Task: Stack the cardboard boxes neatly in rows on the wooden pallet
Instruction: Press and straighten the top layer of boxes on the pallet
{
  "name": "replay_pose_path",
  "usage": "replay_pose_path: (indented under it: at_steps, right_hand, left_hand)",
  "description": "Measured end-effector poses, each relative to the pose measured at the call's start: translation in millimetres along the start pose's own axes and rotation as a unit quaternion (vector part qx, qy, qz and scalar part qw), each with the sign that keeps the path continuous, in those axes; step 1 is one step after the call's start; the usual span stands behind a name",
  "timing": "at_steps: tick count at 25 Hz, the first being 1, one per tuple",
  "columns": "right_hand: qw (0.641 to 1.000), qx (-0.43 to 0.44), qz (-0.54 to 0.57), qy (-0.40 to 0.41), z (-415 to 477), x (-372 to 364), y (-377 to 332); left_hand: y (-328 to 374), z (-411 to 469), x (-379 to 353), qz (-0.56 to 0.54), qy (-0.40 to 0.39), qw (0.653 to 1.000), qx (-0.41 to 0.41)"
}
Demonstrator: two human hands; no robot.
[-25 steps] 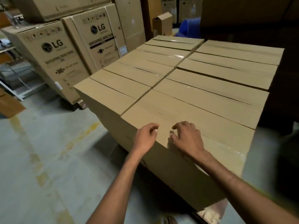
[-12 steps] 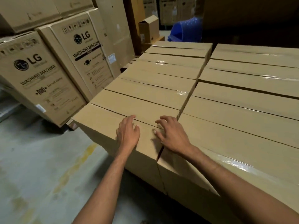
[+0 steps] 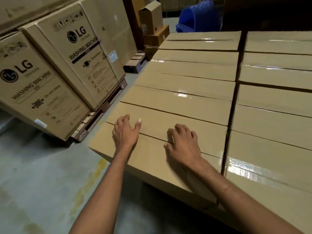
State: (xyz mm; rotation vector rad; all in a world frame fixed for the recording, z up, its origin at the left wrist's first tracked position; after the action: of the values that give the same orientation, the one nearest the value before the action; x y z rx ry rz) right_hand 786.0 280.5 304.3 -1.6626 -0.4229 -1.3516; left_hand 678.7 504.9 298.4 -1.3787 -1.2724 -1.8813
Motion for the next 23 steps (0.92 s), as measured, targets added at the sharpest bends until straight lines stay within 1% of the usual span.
replay_pose_path:
  at_steps: [3, 5, 8, 10, 13, 15, 16, 17, 19, 21, 23]
  right_hand:
    - [1.0, 0.002, -0.013, -0.018, 43.4, -15.6, -25.3]
    - [0.999, -0.01, -0.026, -0.019, 72.9, -23.3, -35.9]
    - [0.999, -0.039, -0.027, -0.003, 120.0, -37.6, -50.3]
    - [0.997, -0.061, -0.045, 0.009, 136.1, -48.5, -51.5]
    - [0.993, -0.075, -0.086, 0.016, 143.7, -59.8, -49.1]
    - [0.992, -0.082, -0.091, 0.01, 143.6, -58.3, -50.1]
    - [0.993, -0.081, -0.082, 0.004, 145.1, -57.4, -52.1]
    - [0.995, -0.081, -0.064, 0.001, 146.3, -55.7, -53.6]
    - [0.995, -0.092, -0.021, 0.022, 144.6, -47.6, -49.9]
    - [0.988, -0.143, -0.007, 0.06, 137.6, -28.8, -24.2]
    - [0.974, -0.212, -0.009, 0.083, 132.0, -6.7, 13.9]
  left_hand:
    - [-32.4, 45.4, 11.2, 0.002, 0.012, 0.998, 0.063]
    - [-61.5, 77.4, 16.7, -0.023, -0.004, 0.994, 0.104]
    - [-78.3, 131.3, 8.7, -0.119, -0.095, 0.979, 0.132]
    - [-63.4, 155.4, -7.7, -0.202, -0.171, 0.956, 0.128]
    - [-55.5, 169.6, -23.7, -0.226, -0.24, 0.939, 0.096]
    - [-54.9, 173.9, -30.8, -0.259, -0.295, 0.916, 0.086]
    - [-54.3, 180.0, -32.7, -0.278, -0.31, 0.905, 0.088]
    - [-49.1, 189.0, -33.7, -0.289, -0.31, 0.902, 0.083]
    - [-35.7, 215.4, -32.1, -0.278, -0.256, 0.925, 0.047]
    - [-9.2, 243.0, -37.3, -0.264, -0.228, 0.937, 0.015]
    - [28.0, 261.8, -48.5, -0.23, -0.231, 0.945, -0.004]
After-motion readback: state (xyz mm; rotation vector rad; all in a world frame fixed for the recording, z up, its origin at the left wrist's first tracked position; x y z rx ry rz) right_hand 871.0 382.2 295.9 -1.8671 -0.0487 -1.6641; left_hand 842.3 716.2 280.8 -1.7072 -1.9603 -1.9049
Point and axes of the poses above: each hand's wrist, its own z-axis towards the middle knuckle, its own x-axis out of the back of the hand, y = z × x, the point moved 6 cm from there along z, towards the middle knuckle, and after that the axes turned 3 degrees about x, right-handed, at the moved point
